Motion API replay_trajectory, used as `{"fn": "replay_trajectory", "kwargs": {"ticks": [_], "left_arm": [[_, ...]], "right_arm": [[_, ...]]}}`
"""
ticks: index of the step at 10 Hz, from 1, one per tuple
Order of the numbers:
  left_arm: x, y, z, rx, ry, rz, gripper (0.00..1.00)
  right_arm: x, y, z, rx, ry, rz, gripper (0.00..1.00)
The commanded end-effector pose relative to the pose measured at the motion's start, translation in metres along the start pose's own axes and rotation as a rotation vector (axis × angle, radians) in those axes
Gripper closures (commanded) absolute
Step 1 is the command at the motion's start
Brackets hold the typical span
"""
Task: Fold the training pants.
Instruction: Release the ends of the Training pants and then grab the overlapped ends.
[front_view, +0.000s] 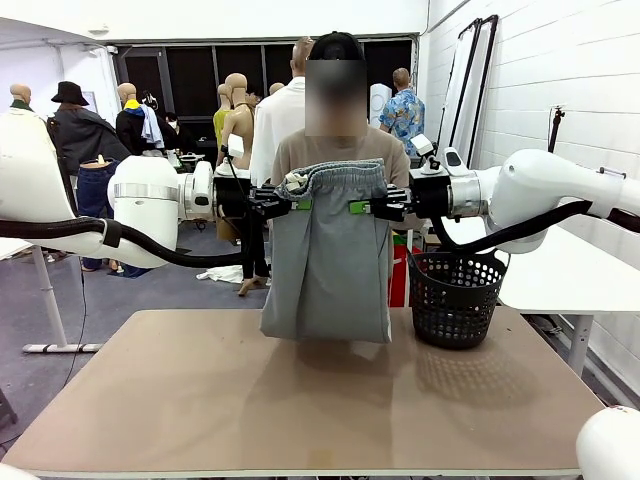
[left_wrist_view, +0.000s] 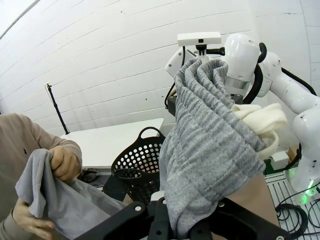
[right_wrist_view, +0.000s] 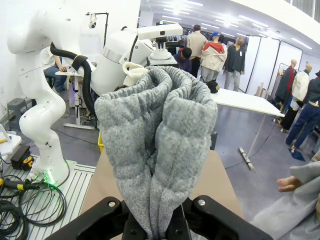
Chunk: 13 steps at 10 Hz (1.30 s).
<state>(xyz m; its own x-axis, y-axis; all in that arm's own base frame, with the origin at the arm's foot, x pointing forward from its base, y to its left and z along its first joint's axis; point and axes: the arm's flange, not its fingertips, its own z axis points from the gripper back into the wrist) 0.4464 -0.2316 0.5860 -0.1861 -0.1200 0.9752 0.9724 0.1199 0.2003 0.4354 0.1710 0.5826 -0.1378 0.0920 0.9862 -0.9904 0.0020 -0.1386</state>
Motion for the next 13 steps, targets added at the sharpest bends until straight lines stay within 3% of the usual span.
{"fn": "replay_trajectory", "kwargs": {"ticks": [1,13], "left_arm": [[0.0014,-0.0021,-0.0003,0.022,-0.02,-0.017,1.0],[0.0014,-0.0021,-0.0003,0.022,-0.02,-0.017,1.0]], "right_arm": [[0.0035,0.0019,-0.0009,0.006,-0.007,-0.002,1.0],[0.0035,0.0019,-0.0009,0.006,-0.007,-0.002,1.0]]}}
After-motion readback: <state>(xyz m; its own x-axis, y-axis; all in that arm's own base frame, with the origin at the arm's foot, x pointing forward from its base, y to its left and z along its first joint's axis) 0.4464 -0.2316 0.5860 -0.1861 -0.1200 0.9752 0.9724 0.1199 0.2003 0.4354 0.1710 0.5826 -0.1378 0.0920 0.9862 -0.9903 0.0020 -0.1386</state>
